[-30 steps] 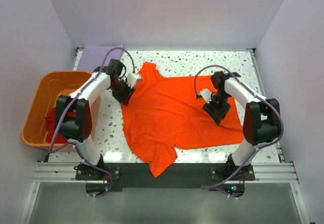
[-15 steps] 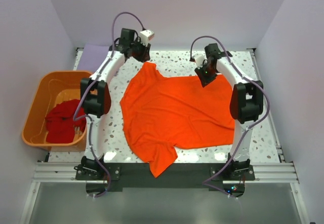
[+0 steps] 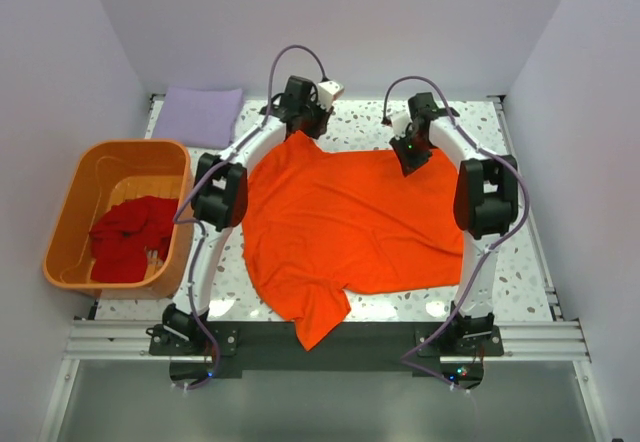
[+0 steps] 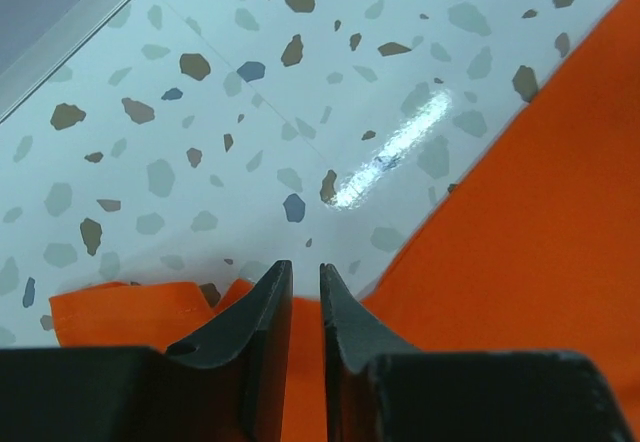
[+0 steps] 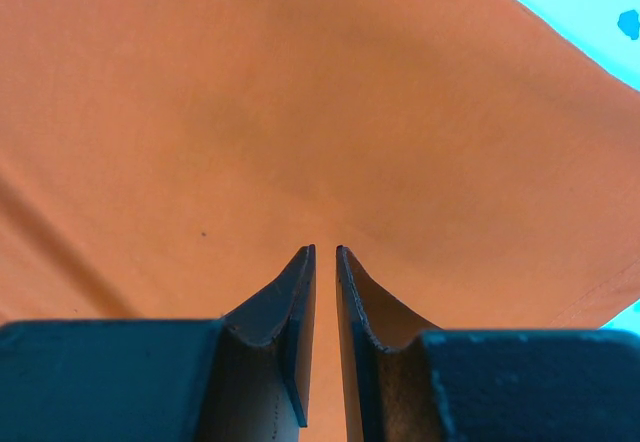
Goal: Fold and stack the t-shirts
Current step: Flatten the tshirt out
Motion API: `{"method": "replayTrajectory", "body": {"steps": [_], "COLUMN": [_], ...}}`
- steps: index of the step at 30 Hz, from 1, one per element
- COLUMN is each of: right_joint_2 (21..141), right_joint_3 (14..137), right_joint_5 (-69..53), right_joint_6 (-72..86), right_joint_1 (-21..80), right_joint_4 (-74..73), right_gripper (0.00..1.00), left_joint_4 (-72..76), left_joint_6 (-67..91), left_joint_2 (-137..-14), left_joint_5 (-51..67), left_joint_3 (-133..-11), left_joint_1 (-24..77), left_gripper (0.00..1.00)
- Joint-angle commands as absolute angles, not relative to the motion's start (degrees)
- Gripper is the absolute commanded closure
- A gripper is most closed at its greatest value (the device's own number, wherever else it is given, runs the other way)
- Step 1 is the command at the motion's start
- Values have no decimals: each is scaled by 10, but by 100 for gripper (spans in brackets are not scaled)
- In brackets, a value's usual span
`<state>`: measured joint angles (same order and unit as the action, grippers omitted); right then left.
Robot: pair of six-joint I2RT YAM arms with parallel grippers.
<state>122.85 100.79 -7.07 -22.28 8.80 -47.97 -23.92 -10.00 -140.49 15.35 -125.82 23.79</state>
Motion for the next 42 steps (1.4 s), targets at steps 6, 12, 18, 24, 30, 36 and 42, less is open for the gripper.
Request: {"method": "replayTrajectory", "body": {"steps": [6,12,18,24,30,36,42], "right_joint_2": [1209,1201,1201,1203,1204,1208,1204], "right_joint_3": [997,983,984,986,983,991,993], "right_joint_5": [-74,-72,-67,-68,-72,-74,-74], "right_joint_6": [-202,-200,-201,-200,-199,-197,-196], "right_joint_1": [85,86,85,83,83,83,83], "right_joint_4": [-463,-462,-462,-467,-469,-474,-475], "right_gripper": [82,82,82,82,82,82,81], "left_joint_4": [-231,-243,-260,-224,-90,-12,64], "left_joint_6": [-104,-108,-97,-89,-105,-117,-97], "left_joint_2": [-1448,-1465,-1473,-1473,-1437,-1441,-1430], "left_joint_5": [59,38,51,111,174,240,291], "left_joint_3": [-1290,-1292,-1288,-1280,-1227,-1224,-1203], "left_joint_1": [230,230,230,229,230,229,229], "left_gripper": [70,64,66,95,100,100,64]}}
